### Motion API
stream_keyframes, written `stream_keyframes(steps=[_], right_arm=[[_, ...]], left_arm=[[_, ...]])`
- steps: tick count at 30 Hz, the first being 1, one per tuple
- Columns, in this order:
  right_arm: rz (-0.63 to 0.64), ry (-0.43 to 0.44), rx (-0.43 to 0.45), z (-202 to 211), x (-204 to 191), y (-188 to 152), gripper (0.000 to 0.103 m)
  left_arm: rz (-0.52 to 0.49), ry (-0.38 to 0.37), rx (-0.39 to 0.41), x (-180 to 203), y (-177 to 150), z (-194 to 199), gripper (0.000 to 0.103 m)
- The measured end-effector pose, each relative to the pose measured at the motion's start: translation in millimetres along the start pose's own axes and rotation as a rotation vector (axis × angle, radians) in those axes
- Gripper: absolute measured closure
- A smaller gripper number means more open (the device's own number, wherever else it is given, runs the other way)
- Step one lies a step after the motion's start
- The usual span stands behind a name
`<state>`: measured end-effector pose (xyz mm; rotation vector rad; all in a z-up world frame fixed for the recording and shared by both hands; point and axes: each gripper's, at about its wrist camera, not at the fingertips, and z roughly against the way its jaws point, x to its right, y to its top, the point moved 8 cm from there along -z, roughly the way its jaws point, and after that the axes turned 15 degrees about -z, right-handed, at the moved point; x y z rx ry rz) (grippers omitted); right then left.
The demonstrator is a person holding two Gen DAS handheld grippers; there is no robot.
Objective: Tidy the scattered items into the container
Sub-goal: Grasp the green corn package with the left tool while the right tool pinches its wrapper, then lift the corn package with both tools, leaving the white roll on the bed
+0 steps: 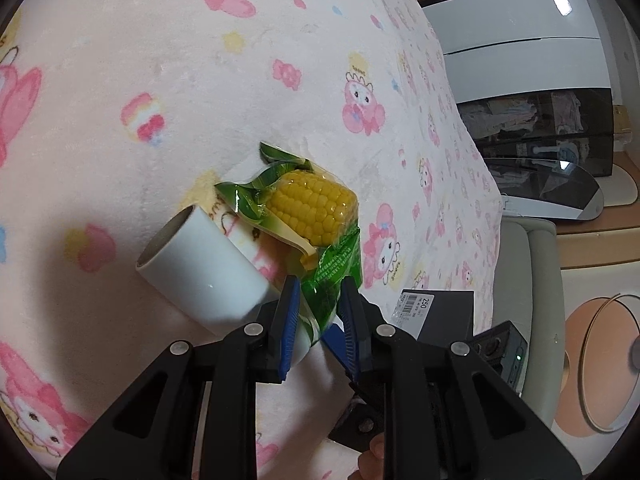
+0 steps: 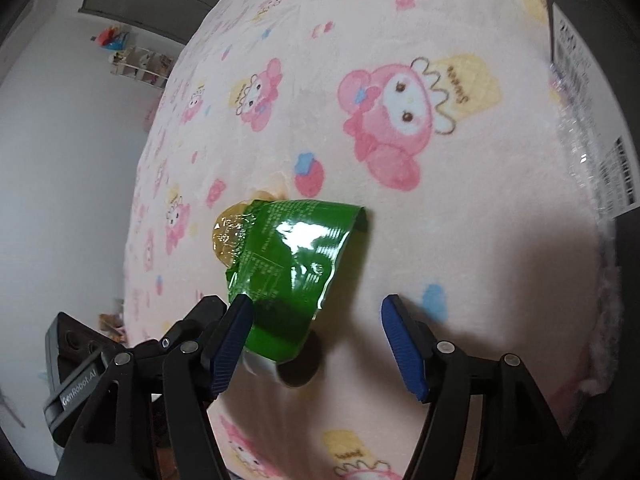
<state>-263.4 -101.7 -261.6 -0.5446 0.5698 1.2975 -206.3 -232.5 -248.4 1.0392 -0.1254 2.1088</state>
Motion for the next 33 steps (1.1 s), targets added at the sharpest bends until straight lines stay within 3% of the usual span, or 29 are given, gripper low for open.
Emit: stream_keyframes(steps=[3,4,5,7,8,9,19,23,30,33], right_arm=[[-0.006,0.052,-0.013,-9,-6,4,0.039],[-0.004,0.063,-0.014,-12,-10,4,0.047],[0.006,0.074,-0.012,-13,-14,3,0.063],[0.051,0.081,0.012,-9,-23,1,0.067],[0.087,0.065,0.045,-4,-26,1,0.09],[0.116,0.054,0.07,1,-28,0,0.098],[0.19,0.044,0.153,53,-20,-35,0.101],[0.198,0.03,0.157,74,4,-67,0.101],[0.182,0.016,0.133,101,46,-107,0.101],[0.185,0.014,0.134,115,60,-119,0.101]], left_arm=[[0.01,-0.001,0.001,-3,0,-1,0.084],[0.004,0.0,0.0,-2,0,-2,0.084],[-0.003,0.005,0.004,-2,0,-2,0.084],[-0.019,0.015,0.006,0,0,-2,0.084],[-0.026,0.033,0.012,-1,1,-1,0.084],[-0.027,0.028,0.012,0,1,0,0.084],[-0.015,-0.071,0.0,9,-17,14,0.083],[-0.08,0.005,-0.018,12,-30,23,0.083],[-0.261,0.104,-0.129,37,-68,6,0.082],[-0.336,0.112,-0.174,48,-90,1,0.069]])
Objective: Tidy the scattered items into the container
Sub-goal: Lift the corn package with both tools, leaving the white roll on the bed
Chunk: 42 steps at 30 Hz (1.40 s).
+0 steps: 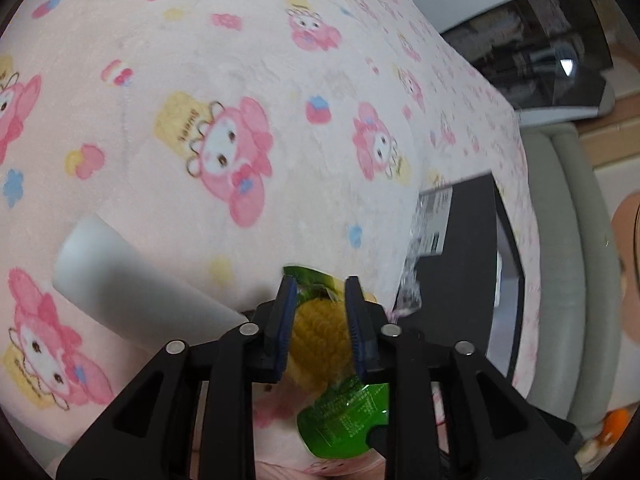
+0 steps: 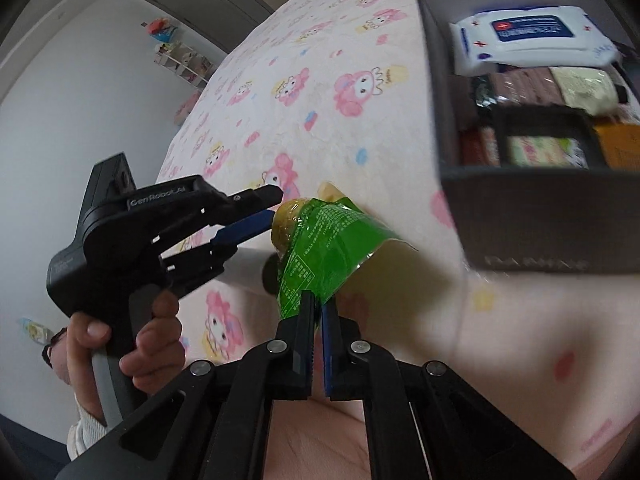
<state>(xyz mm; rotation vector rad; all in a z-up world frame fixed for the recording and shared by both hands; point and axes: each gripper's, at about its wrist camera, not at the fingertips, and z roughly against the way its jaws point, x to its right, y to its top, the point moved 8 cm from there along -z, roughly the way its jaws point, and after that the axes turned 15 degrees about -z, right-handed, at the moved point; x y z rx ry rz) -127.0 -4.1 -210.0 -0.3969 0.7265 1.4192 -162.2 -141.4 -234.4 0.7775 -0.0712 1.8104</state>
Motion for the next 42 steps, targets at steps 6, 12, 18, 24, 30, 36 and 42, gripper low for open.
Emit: stream_keyframes(steps=[6,12,18,24,30,36,42], right_arm=[[-0.042,-0.012,0.0,26,40,-8,0.101],[-0.146,-0.06,-0.036,36,91,3,0.096],[-0.094,-0.088,-0.02,30,92,22,0.089],[-0.053,-0.125,-0.024,18,91,32,0.063],[-0.012,-0.125,-0.017,2,85,53,0.051],[-0.017,-0.063,0.02,14,82,63,0.051],[-0.087,-0.089,0.035,28,101,76,0.051]], left_arm=[[-0.045,-0.068,-0.121,28,-37,-19,0.064],[-0.101,-0.066,-0.159,46,-58,-25,0.061],[-0.062,-0.034,-0.198,36,-62,-30,0.056],[-0.023,-0.118,-0.234,41,-69,-35,0.049],[-0.051,-0.056,-0.216,41,-67,-34,0.043],[-0.086,-0.113,-0.229,54,-81,-24,0.047],[-0.112,-0.14,-0.228,64,-96,-18,0.046]])
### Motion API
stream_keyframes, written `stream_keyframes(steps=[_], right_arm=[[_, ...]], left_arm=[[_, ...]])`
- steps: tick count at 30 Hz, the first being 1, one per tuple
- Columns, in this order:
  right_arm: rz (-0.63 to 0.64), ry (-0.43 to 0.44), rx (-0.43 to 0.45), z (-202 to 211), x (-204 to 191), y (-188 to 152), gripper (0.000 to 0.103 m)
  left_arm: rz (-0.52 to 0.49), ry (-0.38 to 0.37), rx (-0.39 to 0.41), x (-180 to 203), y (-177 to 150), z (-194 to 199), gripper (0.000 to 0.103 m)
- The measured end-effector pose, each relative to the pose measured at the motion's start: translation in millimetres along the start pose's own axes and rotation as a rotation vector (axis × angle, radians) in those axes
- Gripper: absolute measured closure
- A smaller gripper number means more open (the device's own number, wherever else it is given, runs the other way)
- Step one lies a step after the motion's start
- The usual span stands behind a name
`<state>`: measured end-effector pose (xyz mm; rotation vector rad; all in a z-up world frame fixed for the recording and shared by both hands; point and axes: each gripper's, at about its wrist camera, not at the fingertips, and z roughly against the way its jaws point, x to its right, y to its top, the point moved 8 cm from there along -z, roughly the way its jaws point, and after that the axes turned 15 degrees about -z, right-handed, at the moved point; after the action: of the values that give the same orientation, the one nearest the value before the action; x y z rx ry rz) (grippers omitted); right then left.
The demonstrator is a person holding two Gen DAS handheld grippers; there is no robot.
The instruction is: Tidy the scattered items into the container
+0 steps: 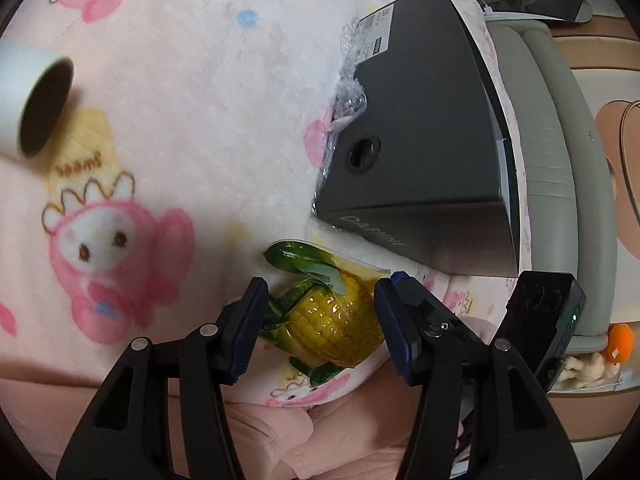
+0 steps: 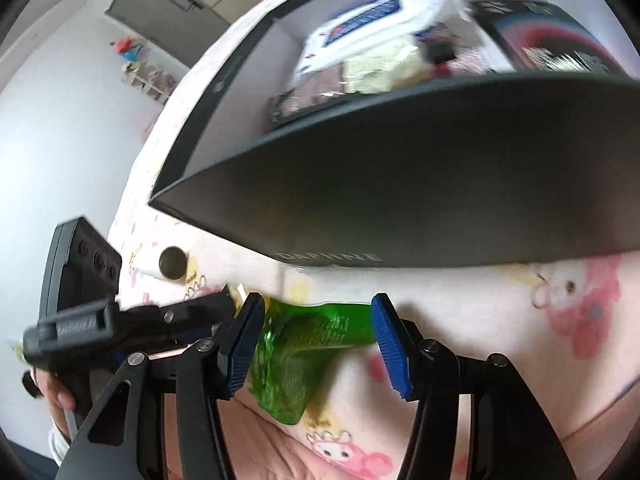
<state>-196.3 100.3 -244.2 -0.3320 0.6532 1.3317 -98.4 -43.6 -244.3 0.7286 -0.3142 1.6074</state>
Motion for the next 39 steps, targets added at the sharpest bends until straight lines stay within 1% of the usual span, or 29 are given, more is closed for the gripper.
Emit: stream_keyframes(steps=[3,5,7,10,12,16,21,23,25,27,30,32,33,34,35,37,39], right_arm=[[0.001,-0.011,-0.043,0,4,-6,0.051],[0.02,-0.02,-0.079,5,17,-28,0.051],[0.038,-0.041,-0.09,0,17,-30,0.051],[0.031,-0.027,-0.088,-2,18,-26,0.051],[0.02,-0.011,-0.092,-2,25,-28,0.051],[0.014,-0.01,-0.072,1,27,-24,0.051],[0.032,-0.027,-0.009,12,25,-13,0.051],[0.03,-0.018,-0.014,13,24,-11,0.051],[0.019,-0.001,-0.031,9,23,-12,0.051],[0.006,0.019,-0.058,7,22,-15,0.049],[-0.012,0.041,-0.095,5,23,-22,0.048],[-0.013,0.047,-0.097,7,25,-19,0.048],[-0.008,0.049,-0.093,9,27,-22,0.048],[-0.001,0.053,-0.09,12,31,-31,0.049],[0.007,0.06,-0.087,14,32,-36,0.056],[0.026,0.079,-0.081,17,25,-40,0.061],[0.045,0.093,-0.072,18,17,-42,0.062]], left_arm=[[0.012,0.06,0.029,-9,3,9,0.042],[0.024,0.069,0.019,-13,1,9,0.04],[0.025,0.071,0.012,-14,0,10,0.037],[0.049,0.045,0.005,-16,-2,13,0.038],[0.059,0.006,-0.004,-15,-4,15,0.038],[0.031,0.011,0.006,-12,-7,26,0.039],[0.004,0.016,-0.004,-8,-14,33,0.039],[0.0,0.03,-0.017,-9,-18,34,0.035],[0.031,0.044,-0.026,-16,-21,34,0.025],[0.043,0.036,-0.03,-18,-23,36,0.025],[0.021,0.045,-0.032,-16,-26,41,0.025],[0.013,0.031,-0.028,-14,-27,46,0.032],[0.013,0.021,-0.027,-13,-29,49,0.033],[0.01,0.018,-0.025,-13,-29,51,0.034],[0.007,0.018,-0.024,-13,-30,53,0.034],[-0.005,0.015,-0.023,-11,-32,57,0.036],[-0.019,0.018,-0.021,-10,-34,62,0.036]])
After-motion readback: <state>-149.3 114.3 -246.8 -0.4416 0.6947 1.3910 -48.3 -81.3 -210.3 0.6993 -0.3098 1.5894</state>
